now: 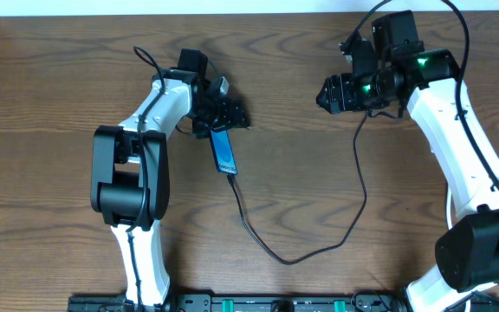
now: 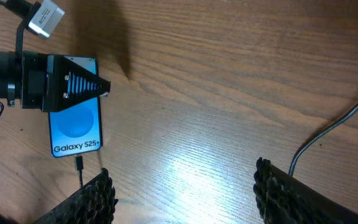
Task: Plug charger to phone and switch on socket
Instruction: 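Lay the phone flat on the table with the left gripper, then open the left gripper and lift it away from the phone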
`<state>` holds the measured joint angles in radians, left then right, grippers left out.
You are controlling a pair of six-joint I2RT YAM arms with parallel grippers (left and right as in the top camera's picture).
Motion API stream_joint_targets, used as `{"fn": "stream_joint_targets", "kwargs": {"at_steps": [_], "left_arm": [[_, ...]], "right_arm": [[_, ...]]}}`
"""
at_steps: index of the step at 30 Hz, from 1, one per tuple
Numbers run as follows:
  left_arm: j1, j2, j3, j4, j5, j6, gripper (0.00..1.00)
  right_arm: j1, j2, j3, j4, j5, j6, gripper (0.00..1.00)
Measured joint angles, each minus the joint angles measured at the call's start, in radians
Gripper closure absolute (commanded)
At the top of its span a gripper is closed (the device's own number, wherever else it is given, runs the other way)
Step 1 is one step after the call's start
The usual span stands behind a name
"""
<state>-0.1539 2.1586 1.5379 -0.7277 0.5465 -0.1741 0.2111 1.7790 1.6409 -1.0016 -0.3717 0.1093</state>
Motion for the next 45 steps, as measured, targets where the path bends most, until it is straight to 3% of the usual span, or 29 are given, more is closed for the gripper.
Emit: {"fn": "stream_joint_targets", "kwargs": {"at_steps": [4,10,23,45], "left_arm": [[0.002,0.000,0.000,-0.008,-0.002,0.032,0.23],[0.001,0.000,0.000,-0.013,0.003,0.072,0.14],[0.002,-0.001,0.000,-0.023,0.021,0.153,0.14],[-0.001,-0.014,0.010,-0.029,-0.240,0.094,0.14]], "right_arm": [[0.000,0.000,0.000,0.000,0.000,0.000,0.29],[0.000,0.000,0.000,0.000,0.003,0.000,0.29],[0.000,0.000,0.000,0.004,0.005,-0.004,0.29],[0.000,0.000,0.000,0.003,0.006,-0.008,0.29]]}}
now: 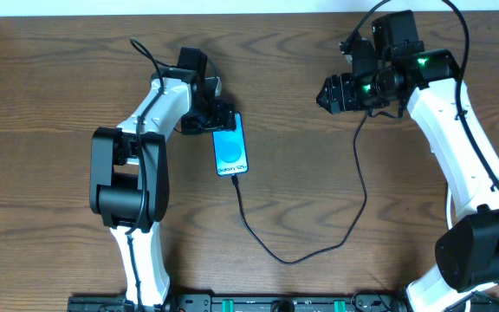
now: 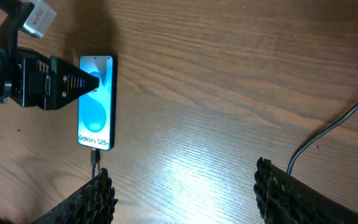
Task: Plug charger to phone and switch on socket
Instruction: 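Open the left gripper and lift it away from the phone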
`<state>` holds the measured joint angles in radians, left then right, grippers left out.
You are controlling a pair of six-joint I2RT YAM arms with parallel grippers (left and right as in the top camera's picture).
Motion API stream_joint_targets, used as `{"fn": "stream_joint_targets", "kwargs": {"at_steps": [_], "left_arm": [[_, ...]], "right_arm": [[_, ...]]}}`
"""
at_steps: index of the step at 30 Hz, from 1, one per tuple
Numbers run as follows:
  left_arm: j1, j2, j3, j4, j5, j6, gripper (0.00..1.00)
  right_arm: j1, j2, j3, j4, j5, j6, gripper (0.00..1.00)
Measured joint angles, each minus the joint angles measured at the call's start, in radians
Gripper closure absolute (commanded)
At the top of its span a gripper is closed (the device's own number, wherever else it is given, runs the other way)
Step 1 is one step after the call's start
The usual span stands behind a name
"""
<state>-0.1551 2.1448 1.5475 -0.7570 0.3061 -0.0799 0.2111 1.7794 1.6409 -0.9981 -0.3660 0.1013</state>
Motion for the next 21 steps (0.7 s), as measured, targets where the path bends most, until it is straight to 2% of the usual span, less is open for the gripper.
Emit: {"fn": "stream_joint_targets", "kwargs": {"at_steps": [7,10,15,16,21], "left_arm": [[0.038,-0.027,0.008,-0.048,-0.034,-0.036,0.15],[0.075,-0.121,0.008,-0.048,-0.044,-0.053,0.14],[0.138,-0.383,0.014,-0.075,-0.052,-0.060,0.12],[0.148,-0.428,0.018,-0.085,-0.055,-0.060,0.02],[0.181,-0.574,0.026,-0.111,-0.073,-0.072,0.02]], "right_arm": [[0.000,0.000,0.000,0.002,0.000,0.000,0.30],[0.000,0.000,0.000,0.004,0.000,-0.001,0.35],[-0.006,0.000,0.000,0.004,0.000,-0.008,0.50],[-0.010,0.000,0.000,0.004,0.000,-0.009,0.54],[-0.038,0.000,0.000,0.003,0.000,-0.008,0.78]]}}
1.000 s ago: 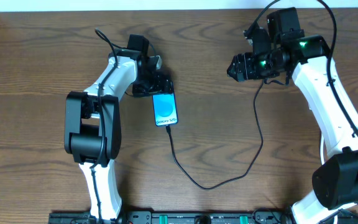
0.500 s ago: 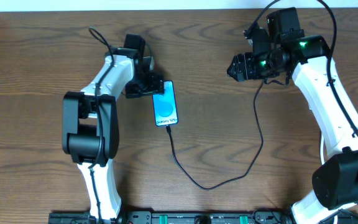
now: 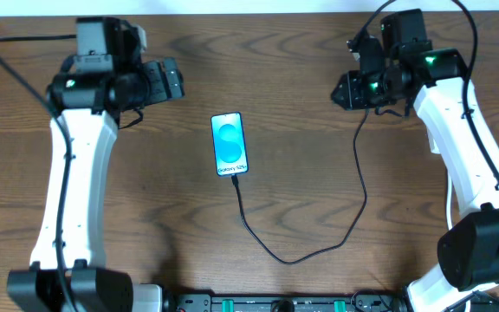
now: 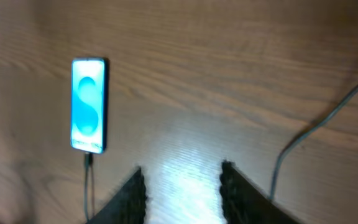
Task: Plug charger to phone and switch on socket
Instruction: 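Open the left gripper and lift it away from the phone, then move the right gripper toward the white power strip's switch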
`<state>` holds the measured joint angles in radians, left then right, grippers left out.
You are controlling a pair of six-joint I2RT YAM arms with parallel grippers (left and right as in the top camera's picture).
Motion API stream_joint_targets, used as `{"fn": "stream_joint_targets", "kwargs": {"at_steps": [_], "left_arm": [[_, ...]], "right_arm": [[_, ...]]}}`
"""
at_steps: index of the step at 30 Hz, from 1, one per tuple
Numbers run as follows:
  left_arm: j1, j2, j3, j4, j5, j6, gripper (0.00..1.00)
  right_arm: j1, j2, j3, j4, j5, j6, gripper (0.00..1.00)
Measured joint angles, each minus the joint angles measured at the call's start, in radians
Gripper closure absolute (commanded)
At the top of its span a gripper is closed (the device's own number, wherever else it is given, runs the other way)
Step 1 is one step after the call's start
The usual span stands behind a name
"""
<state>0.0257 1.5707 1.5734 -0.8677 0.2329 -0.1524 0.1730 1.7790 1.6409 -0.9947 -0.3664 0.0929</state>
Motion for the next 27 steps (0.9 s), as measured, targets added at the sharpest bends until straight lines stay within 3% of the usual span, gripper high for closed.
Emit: {"fn": "stream_joint_targets", "kwargs": {"at_steps": [4,27], "left_arm": [[0.005,-0.018,0.000,-0.002,-0.003,-0.001,0.02],[0.005,-0.018,0.000,-0.004,-0.003,-0.002,0.02]], "right_arm": [[-0.014,0.000,0.000,-0.001,0.001,0.001,0.90],[-0.050,-0.054,0.000,-0.036,0.002,0.001,0.79]]}}
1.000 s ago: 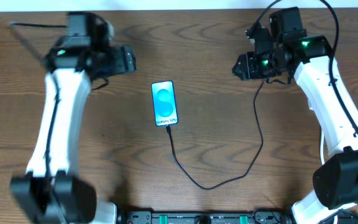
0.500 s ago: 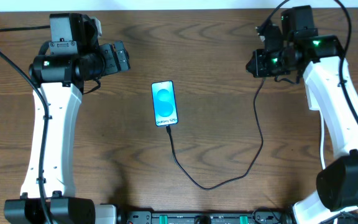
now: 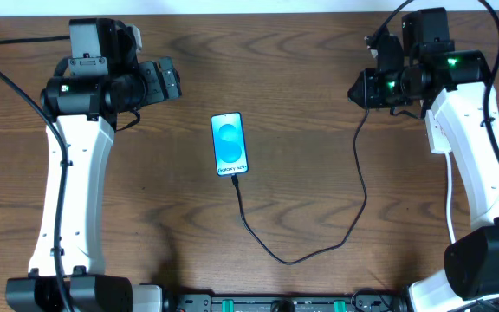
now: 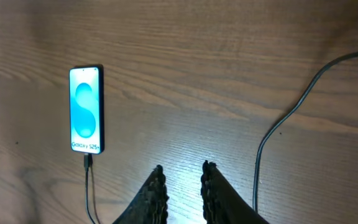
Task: Plug charger to phone and switch on socket
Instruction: 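Move the right gripper toward the white power strip's switch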
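The phone (image 3: 230,144) lies flat at the table's middle, its screen lit blue and facing up; the right wrist view shows the same phone (image 4: 86,109). A black charger cable (image 3: 359,173) is plugged into its near end and loops across the table toward my right arm. No socket is in view. My left gripper (image 3: 171,80) hangs far left of the phone, its jaws unreadable from above. My right gripper (image 4: 182,169) is high at the right, with only a narrow gap between its fingers and nothing in it.
The brown wooden table (image 3: 319,208) fills both views. The cable (image 4: 278,130) runs just right of my right fingers and leaves the right wrist view at the upper right. A black rail with green parts (image 3: 275,303) runs along the near edge.
My right gripper's fingers stand closer together than before, and the right arm sits a little further right. The phone and cable lie as they did, and the left arm has barely shifted.
First my left gripper held the tilted phone, cable plugged in. Then the phone lay flat, screen up, with the left gripper at its far end. After that the left arm was far to the left, off the phone, and my right jaws have narrowed from wide open.
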`<state>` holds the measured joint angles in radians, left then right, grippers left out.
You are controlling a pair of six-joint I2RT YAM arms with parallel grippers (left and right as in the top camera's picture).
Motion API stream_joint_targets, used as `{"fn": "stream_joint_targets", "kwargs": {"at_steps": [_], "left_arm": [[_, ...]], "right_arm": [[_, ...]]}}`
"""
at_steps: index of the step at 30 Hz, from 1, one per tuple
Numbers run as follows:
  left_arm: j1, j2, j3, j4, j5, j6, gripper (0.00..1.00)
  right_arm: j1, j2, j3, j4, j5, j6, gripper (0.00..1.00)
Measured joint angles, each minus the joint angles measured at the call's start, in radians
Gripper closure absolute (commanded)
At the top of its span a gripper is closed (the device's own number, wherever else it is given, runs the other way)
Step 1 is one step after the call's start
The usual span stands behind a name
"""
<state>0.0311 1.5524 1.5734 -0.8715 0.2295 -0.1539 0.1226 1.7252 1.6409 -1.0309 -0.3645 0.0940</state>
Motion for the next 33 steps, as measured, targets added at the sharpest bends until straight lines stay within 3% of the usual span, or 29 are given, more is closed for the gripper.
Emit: {"fn": "stream_joint_targets", "kwargs": {"at_steps": [12,14,16,33], "left_arm": [[0.000,0.000,0.000,0.000,0.000,0.000,0.02],[0.000,0.000,0.000,0.000,0.000,0.000,0.02],[0.000,0.000,0.000,0.000,0.000,0.000,0.02],[0.000,0.000,0.000,0.000,0.000,0.000,0.02]], "right_arm": [[-0.069,0.000,0.000,-0.013,0.002,0.040,0.82],[-0.101,0.000,0.000,-0.011,0.002,0.051,0.87],[-0.142,0.000,0.000,-0.003,0.000,0.061,0.99],[-0.564,0.052,0.000,0.150,-0.094,0.077,0.99]]}}
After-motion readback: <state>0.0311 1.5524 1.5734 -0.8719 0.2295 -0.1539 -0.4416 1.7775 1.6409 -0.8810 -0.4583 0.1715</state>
